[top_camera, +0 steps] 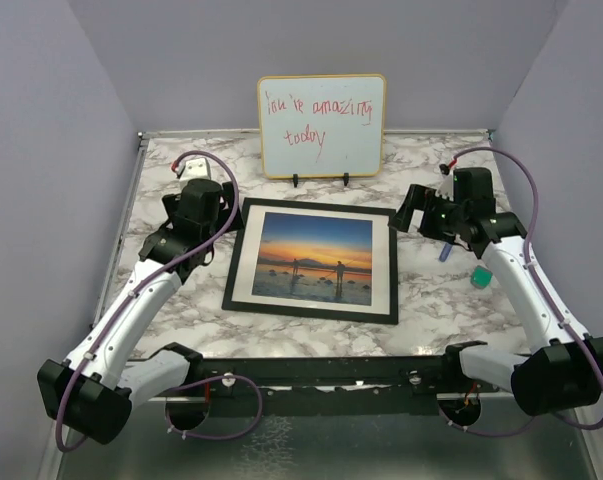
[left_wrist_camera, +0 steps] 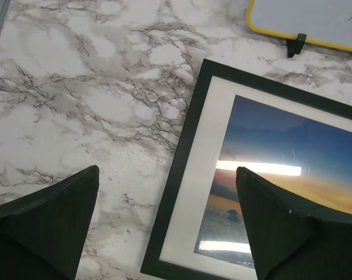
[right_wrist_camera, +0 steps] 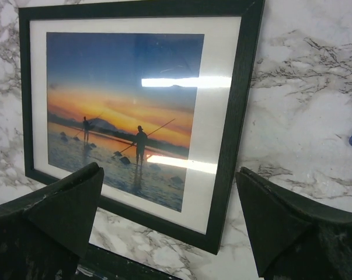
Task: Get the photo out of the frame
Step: Adjust the photo frame at the center of the board.
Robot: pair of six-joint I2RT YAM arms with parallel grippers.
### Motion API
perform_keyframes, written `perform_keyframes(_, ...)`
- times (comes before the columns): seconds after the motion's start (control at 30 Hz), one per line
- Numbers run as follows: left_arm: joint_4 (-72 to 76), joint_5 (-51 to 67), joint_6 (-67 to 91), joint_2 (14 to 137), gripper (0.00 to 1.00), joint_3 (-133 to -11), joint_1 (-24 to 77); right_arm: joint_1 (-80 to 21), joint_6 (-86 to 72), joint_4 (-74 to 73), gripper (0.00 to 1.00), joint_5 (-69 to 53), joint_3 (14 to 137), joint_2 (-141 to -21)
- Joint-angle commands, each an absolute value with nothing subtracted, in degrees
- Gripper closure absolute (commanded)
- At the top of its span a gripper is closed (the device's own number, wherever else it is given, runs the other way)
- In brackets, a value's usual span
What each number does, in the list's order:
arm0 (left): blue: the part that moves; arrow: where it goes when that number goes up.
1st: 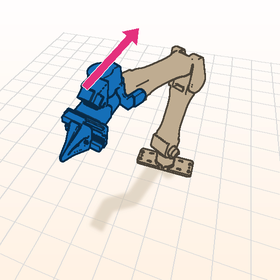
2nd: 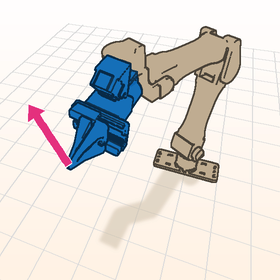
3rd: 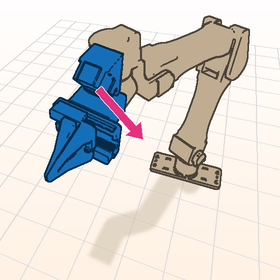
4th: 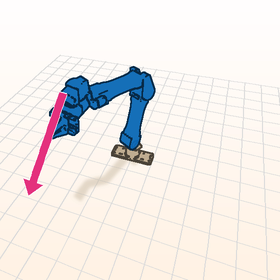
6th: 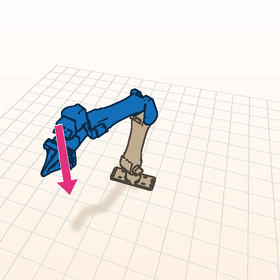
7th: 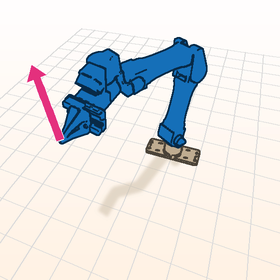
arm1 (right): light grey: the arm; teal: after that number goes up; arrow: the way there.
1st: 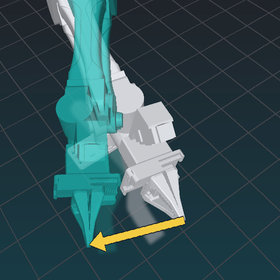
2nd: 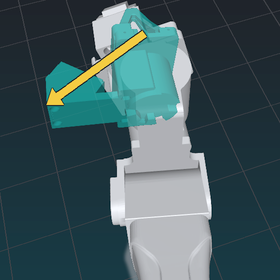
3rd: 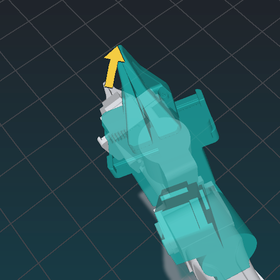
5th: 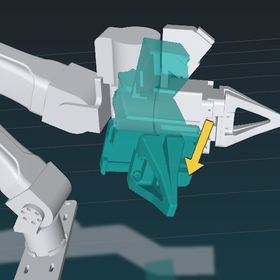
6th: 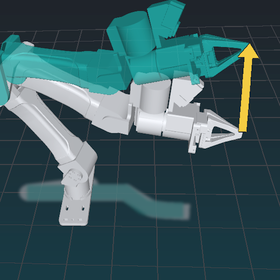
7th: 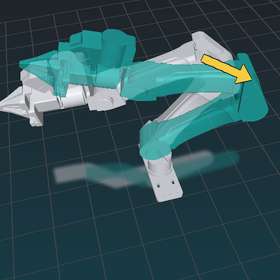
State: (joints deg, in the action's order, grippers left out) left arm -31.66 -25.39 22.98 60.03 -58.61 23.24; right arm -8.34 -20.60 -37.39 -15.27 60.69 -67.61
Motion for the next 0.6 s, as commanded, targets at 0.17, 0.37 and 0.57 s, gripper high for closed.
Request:
perform_keyframes(0.17,-34.28,-28.07,26.8,56.66,0.01,-53.84,23.03,-8.53,-22.44,-41.58,0.0,-6.05,59.8,-64.23)
perform_keyframes(0.37,-34.5,-26.43,27.69,57.19,0.01,-51.25,22.95,-8.53,-24.35,-40.67,0.0,-6.79,55.87,-64.72)
perform_keyframes(0.57,-34.67,-22.96,28.4,59.21,0.01,-48.62,22.98,-8.53,-32.28,-37.04,0.0,-6.1,49.55,-61.16)
